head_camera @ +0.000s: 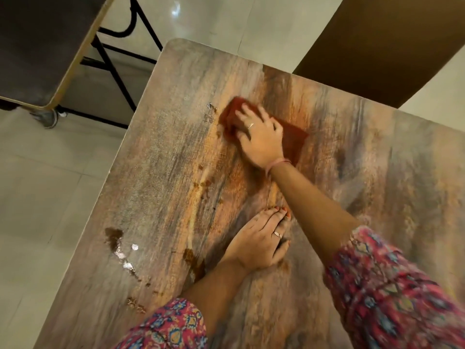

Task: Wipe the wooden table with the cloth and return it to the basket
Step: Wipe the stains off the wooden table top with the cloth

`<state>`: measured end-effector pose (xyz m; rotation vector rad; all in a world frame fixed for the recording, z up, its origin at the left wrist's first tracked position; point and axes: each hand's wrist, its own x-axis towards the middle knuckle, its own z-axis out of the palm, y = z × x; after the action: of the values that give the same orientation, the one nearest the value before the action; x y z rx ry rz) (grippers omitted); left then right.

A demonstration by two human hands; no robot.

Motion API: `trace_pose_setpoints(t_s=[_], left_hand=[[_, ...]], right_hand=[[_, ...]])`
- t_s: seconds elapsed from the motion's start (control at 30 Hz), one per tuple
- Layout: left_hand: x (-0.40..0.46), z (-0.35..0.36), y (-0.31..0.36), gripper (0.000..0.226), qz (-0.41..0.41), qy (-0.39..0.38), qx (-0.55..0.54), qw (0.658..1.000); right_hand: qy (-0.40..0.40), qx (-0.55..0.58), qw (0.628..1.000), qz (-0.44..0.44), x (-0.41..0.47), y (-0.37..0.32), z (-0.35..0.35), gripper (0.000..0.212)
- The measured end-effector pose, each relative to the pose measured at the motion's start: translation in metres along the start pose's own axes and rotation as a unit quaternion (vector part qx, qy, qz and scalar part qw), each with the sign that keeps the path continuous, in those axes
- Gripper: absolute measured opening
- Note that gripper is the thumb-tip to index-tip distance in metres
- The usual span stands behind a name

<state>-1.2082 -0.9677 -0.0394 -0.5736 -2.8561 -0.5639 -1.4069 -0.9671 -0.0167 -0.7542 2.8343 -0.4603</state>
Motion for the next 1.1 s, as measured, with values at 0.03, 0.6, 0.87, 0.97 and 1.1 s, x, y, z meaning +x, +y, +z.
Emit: trace_pose_setpoints(t_s=[0.03,0.6,0.87,0.97,1.1], left_hand=[[-0.001,0.001,0.0,0.045,0.001,0.009,0.011,1.0],[0.001,0.006,-0.001,0.049,-0.03,-0.051,-0.022,0.998],[0.001,0.007,0.0,0.051,-0.033,-0.064,-0.002,0.997],[0.001,0.006,0.0,0.051,-0.028,-0.065,0.0,0.998],[0.001,0.006,0.0,0.051,-0.03,-0.063,0.0,0.998]], right_hand=[[-0.03,-0.017,0.994,-0.101,-0.018,-0.008,0.007,0.052],[0.014,-0.057,0.998,0.017,0.091,0.023,-0.01,0.052],[-0.102,-0.104,0.945,-0.294,0.034,0.065,-0.018,0.054],[0.018,-0.062,0.998,0.023,0.082,0.091,-0.031,0.052],[0.039,-0.011,0.992,0.118,0.093,0.064,-0.029,0.05]])
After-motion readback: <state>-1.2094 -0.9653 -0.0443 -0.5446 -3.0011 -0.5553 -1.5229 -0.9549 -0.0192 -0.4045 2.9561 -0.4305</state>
